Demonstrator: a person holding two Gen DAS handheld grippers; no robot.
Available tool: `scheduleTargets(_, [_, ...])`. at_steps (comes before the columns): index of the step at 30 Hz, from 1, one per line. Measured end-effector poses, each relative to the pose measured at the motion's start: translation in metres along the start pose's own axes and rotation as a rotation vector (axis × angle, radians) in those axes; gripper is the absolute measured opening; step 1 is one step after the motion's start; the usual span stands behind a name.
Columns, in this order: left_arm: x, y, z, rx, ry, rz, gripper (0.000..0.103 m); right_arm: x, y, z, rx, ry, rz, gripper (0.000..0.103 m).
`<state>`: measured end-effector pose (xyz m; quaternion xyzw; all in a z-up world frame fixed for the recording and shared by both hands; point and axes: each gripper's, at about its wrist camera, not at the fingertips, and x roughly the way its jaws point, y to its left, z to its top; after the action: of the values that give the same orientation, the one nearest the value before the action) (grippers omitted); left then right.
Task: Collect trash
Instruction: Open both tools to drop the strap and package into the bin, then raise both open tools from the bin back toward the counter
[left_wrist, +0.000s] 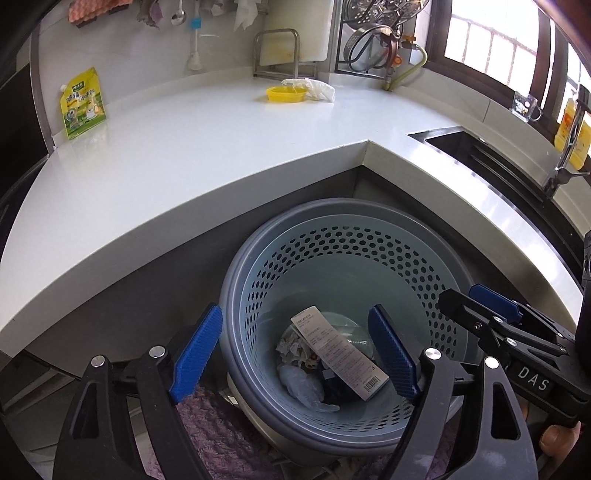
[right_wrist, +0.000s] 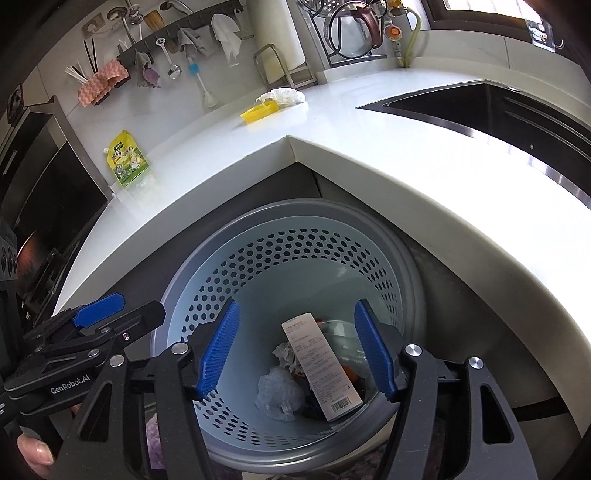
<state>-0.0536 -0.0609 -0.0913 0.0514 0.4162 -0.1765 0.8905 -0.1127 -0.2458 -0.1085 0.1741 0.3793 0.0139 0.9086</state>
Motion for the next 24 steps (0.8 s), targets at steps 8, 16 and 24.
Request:
scheduleTargets(8, [0.000,0.002,0.000,-0.007,-0.011,0.014,0.091,0.001,0.001,-0.001,-0.016,-0.005,-0.015,0.066])
scheduleTargets(16, [-0.005,0.006,0.004,-0.011,-0.042,0.039,0.096,-0.002,0.004,0.002,-0.039,-0.031,-0.027,0.072])
scheduleTargets(24, [-0.020,0.015,0.015,-0.028,-0.118,0.063,0.097,-0.010,0.013,0.017,-0.075,-0.059,-0.014,0.079])
